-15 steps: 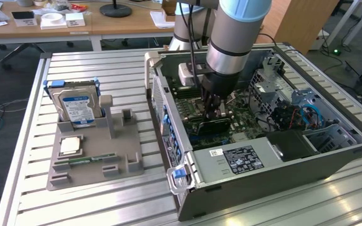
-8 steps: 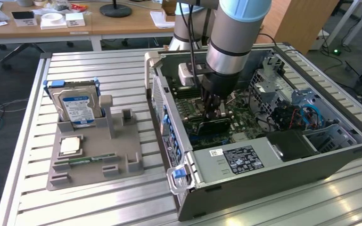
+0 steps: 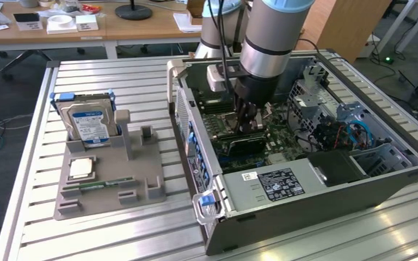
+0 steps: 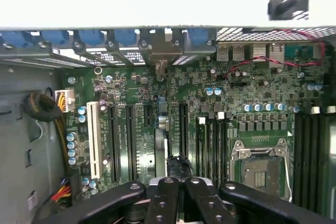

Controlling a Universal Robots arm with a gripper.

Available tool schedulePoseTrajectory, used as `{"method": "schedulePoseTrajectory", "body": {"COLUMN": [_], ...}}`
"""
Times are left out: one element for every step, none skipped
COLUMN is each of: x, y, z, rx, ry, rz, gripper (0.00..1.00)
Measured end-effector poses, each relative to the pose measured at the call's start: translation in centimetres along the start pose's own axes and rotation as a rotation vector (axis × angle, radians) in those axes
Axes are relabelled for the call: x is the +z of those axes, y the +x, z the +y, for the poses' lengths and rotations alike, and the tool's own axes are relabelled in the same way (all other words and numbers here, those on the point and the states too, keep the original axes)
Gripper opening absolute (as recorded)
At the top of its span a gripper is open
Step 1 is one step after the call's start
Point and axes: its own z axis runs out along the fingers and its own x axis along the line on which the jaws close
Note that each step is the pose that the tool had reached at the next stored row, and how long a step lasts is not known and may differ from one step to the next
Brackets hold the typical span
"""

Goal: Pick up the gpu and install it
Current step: 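Press down on the gpu until it lock into place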

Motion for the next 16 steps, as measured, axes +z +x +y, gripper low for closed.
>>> {"method": "schedulePoseTrajectory", "body": {"x": [-0.27, -0.53, -0.81, -1.04, -1.24, -1.41, -1.58, -1.7, -1.71, -1.71, -1.71, -1.71, -1.71, -1.72, -1.72, -1.71], "y": [0.0, 0.0, -0.1, -0.1, -0.1, -0.1, -0.1, -0.1, -0.1, -0.1, -0.1, -0.1, -0.1, -0.1, -0.1, -0.1], "z": [0.0, -0.01, -0.01, -0.01, -0.02, -0.02, -0.02, -0.03, -0.03, -0.03, -0.03, -0.02, -0.02, -0.03, -0.03, -0.03], "rx": [0.0, 0.0, 0.0, 0.0, 0.0, 0.0, 0.0, 0.0, 0.0, 0.0, 0.0, 0.0, 0.0, 0.0, 0.0, 0.0], "ry": [0.0, 0.0, 0.0, 0.0, -0.0001, 0.0, 0.0, -0.0001, 0.0, 0.0, 0.0001, 0.0, 0.0, 0.0, 0.0, 0.0], "rz": [0.0, 0.0, 0.0, 0.0, 0.0001, 0.0001, 0.0, 0.0001, -0.0001, -0.0001, -0.0001, -0.0001, 0.0, 0.0, 0.0, 0.0], "gripper": [0.11, 0.11, 0.11, 0.11, 0.11, 0.11, 0.11, 0.11, 0.11, 0.11, 0.11, 0.11, 0.11, 0.11, 0.11, 0.11]}}
